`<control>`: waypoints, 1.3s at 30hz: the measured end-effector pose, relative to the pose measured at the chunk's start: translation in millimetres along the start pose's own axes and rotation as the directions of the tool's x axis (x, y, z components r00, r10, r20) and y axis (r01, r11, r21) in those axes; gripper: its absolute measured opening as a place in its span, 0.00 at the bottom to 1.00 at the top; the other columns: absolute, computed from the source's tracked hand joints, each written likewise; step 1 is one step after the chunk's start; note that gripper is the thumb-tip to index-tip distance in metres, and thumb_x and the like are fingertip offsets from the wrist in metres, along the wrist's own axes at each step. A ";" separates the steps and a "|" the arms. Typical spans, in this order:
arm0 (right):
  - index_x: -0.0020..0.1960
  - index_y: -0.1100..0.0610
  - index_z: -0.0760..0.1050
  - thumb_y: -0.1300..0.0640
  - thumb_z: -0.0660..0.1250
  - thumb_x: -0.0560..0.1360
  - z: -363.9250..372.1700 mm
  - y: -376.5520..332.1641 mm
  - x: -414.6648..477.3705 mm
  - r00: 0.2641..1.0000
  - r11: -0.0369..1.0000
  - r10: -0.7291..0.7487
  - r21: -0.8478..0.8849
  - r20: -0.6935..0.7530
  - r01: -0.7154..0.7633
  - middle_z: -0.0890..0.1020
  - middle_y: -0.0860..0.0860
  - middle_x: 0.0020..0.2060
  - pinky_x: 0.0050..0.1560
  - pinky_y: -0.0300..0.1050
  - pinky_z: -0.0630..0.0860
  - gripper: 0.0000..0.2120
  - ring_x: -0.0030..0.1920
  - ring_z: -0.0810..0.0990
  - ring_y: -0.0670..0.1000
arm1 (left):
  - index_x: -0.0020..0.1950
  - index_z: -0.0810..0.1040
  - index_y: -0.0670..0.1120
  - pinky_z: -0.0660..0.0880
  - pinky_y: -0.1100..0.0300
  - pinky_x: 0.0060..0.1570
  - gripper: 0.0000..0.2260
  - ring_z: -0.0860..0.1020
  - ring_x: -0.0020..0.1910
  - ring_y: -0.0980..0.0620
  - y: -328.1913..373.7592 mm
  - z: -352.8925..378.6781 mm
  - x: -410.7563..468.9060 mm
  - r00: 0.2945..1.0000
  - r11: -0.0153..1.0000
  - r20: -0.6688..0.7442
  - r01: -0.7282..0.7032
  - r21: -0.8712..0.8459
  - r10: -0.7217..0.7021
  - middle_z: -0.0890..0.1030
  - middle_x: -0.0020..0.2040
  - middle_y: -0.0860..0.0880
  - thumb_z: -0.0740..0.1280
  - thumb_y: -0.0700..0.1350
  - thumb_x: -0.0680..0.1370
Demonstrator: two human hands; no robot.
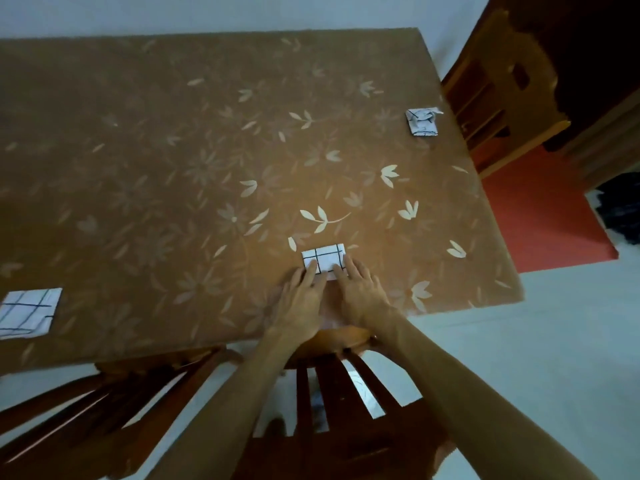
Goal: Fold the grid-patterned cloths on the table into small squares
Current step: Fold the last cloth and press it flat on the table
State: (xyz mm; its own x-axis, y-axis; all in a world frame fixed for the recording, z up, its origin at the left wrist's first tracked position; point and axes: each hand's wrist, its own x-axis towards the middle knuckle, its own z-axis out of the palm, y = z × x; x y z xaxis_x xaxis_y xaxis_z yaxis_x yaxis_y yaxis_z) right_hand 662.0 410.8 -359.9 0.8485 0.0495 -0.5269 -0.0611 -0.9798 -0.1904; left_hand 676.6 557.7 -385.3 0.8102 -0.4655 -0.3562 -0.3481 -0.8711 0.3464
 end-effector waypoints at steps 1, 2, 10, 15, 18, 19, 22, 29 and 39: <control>0.80 0.55 0.48 0.53 0.63 0.79 0.8 3.5 -0.2 1.000 1.000 -0.010 -0.024 0.029 0.011 0.47 0.56 0.81 0.76 0.57 0.57 0.35 0.79 0.50 0.61 | 0.80 0.58 0.51 0.59 0.47 0.75 0.32 0.55 0.79 0.44 2.7 1.0 -2.2 1.000 1.000 0.003 0.001 0.016 -0.001 0.53 0.82 0.49 0.66 0.49 0.78; 0.80 0.55 0.47 0.52 0.64 0.78 1.7 6.2 -1.4 0.998 0.999 -0.023 -0.039 0.053 0.025 0.46 0.56 0.81 0.76 0.56 0.56 0.37 0.79 0.49 0.60 | 0.80 0.57 0.50 0.58 0.46 0.76 0.32 0.54 0.79 0.44 4.2 2.2 -5.1 1.000 1.000 -0.003 0.004 0.030 -0.004 0.53 0.82 0.48 0.66 0.49 0.79; 0.79 0.53 0.52 0.52 0.65 0.78 12.7 8.0 -21.1 0.989 0.988 -0.137 -0.063 0.048 0.140 0.52 0.57 0.79 0.76 0.55 0.56 0.35 0.78 0.52 0.60 | 0.74 0.72 0.49 0.61 0.42 0.73 0.31 0.69 0.74 0.41 -4.1 20.3 -37.0 0.995 0.998 -0.095 0.018 0.061 -0.012 0.70 0.76 0.46 0.74 0.39 0.71; 0.78 0.53 0.56 0.54 0.66 0.77 7.3 10.3 -22.5 0.987 0.987 -0.157 -0.014 0.027 0.157 0.57 0.56 0.78 0.75 0.54 0.58 0.33 0.77 0.56 0.60 | 0.70 0.75 0.47 0.57 0.46 0.75 0.30 0.72 0.72 0.42 2.8 18.3 -39.7 0.990 0.998 -0.132 0.056 0.013 -0.053 0.73 0.74 0.45 0.75 0.38 0.69; 0.78 0.53 0.57 0.53 0.66 0.77 3.3 15.3 -22.3 0.990 0.987 -0.140 0.080 -0.010 0.140 0.60 0.55 0.77 0.71 0.53 0.65 0.33 0.74 0.63 0.60 | 0.66 0.79 0.46 0.65 0.47 0.71 0.27 0.75 0.69 0.43 12.3 13.0 -37.0 0.981 0.997 -0.182 0.066 -0.039 -0.072 0.78 0.69 0.44 0.76 0.36 0.66; 0.78 0.53 0.58 0.53 0.66 0.77 3.0 18.6 -22.8 0.992 0.984 -0.126 0.126 -0.030 0.128 0.61 0.54 0.77 0.69 0.54 0.67 0.33 0.72 0.66 0.60 | 0.65 0.79 0.45 0.68 0.47 0.69 0.26 0.75 0.69 0.43 16.1 9.8 -36.3 0.978 0.996 -0.196 0.063 -0.066 -0.075 0.78 0.68 0.45 0.75 0.35 0.67; 0.76 0.52 0.61 0.56 0.68 0.75 -2.5 34.9 -27.7 0.993 0.967 -0.095 0.230 -0.066 0.108 0.65 0.50 0.74 0.65 0.55 0.73 0.31 0.67 0.71 0.59 | 0.65 0.78 0.45 0.68 0.56 0.67 0.23 0.75 0.67 0.45 26.7 2.1 -34.4 0.967 0.990 -0.243 0.048 -0.133 -0.079 0.78 0.66 0.46 0.69 0.32 0.70; 0.73 0.58 0.65 0.62 0.60 0.76 -27.8 112.4 -45.1 0.997 0.956 -0.056 0.286 -0.052 0.069 0.73 0.57 0.68 0.64 0.56 0.74 0.25 0.63 0.75 0.61 | 0.58 0.80 0.42 0.75 0.56 0.51 0.09 0.78 0.55 0.47 75.7 0.2 -27.9 0.975 0.983 -0.204 0.052 -0.174 -0.088 0.80 0.53 0.47 0.63 0.40 0.80; 0.73 0.58 0.68 0.66 0.61 0.74 -68.7 296.9 -98.9 0.988 0.955 -0.111 0.264 -0.108 0.136 0.73 0.57 0.70 0.65 0.51 0.73 0.27 0.67 0.74 0.61 | 0.59 0.81 0.47 0.77 0.52 0.58 0.11 0.78 0.60 0.46 248.8 22.3 19.9 0.991 0.988 -0.135 0.001 -0.156 -0.022 0.80 0.61 0.46 0.62 0.42 0.80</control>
State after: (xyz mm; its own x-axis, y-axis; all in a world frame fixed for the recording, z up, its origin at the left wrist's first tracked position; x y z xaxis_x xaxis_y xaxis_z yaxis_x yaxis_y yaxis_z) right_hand 596.1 101.7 -307.4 0.9019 0.1368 -0.4096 -0.0814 -0.8776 -0.4725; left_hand 595.6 328.3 -325.5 0.8743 -0.4202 -0.2430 -0.2694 -0.8365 0.4772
